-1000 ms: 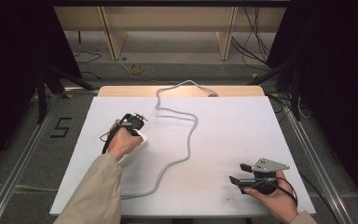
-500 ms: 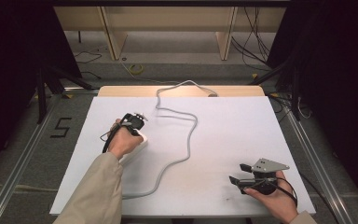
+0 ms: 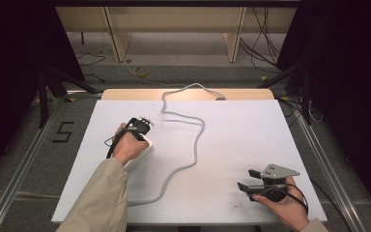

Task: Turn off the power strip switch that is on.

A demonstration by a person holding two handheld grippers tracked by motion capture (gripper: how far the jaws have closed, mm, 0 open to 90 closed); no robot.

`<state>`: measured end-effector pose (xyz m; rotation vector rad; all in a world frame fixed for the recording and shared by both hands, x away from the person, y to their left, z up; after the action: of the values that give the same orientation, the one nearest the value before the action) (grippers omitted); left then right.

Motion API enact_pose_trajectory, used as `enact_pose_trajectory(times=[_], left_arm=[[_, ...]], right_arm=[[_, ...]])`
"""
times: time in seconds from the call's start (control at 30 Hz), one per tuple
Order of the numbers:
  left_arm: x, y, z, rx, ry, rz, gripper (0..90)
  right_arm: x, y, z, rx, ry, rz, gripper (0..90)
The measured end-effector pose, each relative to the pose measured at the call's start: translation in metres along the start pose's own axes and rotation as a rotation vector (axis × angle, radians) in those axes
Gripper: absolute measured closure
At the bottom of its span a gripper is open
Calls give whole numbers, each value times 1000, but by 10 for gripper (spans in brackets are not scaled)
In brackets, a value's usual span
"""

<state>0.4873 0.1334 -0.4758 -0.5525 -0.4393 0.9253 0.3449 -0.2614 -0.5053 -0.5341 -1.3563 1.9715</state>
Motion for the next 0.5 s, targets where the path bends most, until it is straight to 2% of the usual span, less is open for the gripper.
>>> enact_pose_trajectory(times=[0.5], left_arm=[[0, 0, 0, -8, 2, 12, 898]], right_arm=[[0, 0, 0, 1, -1, 0, 340]])
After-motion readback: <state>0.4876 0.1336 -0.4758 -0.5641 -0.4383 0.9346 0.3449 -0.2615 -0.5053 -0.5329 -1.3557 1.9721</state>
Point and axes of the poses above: each handheld gripper's, and its own axes: z roughly backward along the jaws, y roughly out of its underside, x roughly to its left, the point moved 4 cm from there along -z, roughly forward along the jaws, and after that the axes turned 15 degrees about -x, right-handed, at the moved point
